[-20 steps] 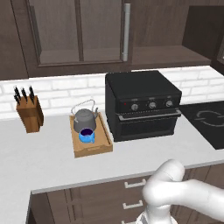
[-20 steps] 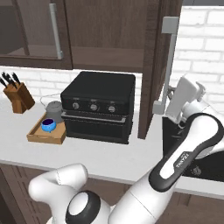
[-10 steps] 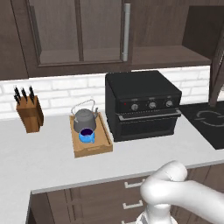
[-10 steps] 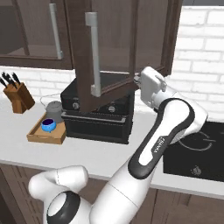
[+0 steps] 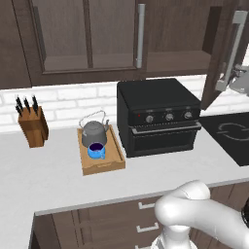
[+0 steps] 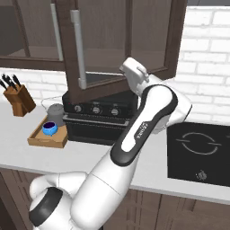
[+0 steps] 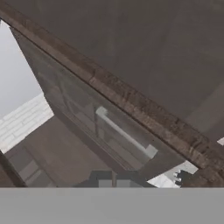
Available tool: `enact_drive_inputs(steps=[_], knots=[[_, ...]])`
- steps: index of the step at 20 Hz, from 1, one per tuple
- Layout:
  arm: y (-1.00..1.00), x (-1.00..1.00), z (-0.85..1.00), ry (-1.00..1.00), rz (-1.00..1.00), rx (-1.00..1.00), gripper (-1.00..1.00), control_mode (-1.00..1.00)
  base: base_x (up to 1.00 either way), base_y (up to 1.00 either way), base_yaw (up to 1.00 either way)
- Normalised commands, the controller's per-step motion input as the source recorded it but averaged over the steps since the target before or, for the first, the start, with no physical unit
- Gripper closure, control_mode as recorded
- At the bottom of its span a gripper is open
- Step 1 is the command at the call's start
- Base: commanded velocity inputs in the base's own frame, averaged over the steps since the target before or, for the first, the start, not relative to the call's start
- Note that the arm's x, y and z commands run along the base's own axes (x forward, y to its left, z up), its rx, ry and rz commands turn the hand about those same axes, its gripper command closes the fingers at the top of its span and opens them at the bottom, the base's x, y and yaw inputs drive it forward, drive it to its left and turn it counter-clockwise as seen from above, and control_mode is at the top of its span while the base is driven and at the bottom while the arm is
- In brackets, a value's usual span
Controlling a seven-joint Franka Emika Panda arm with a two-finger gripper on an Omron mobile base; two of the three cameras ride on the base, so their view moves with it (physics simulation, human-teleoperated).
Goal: Pick the kettle from the counter and place it on the tray. Then pick the mug from the cabinet and place it on the tray. Then close the cabinet doors.
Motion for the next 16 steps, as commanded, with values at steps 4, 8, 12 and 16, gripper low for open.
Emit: enact_drive_inputs(steps=[4, 8, 12, 16], knots=[[0.77, 0.17, 0.00, 0.02, -0.34, 0.00, 1.00, -1.00, 0.00, 0.00, 0.00], [0.92, 0.48, 0.00, 0.11, -0.47, -0.01, 1.00, -1.00, 0.00, 0.00, 0.00], [0.70, 0.68, 0.00, 0.16, -0.42, 0.00, 1.00, -1.00, 0.00, 0.00, 0.00], [0.15, 0.91, 0.00, 0.16, -0.23, 0.00, 1.00, -1.00, 0.00, 0.00, 0.00]])
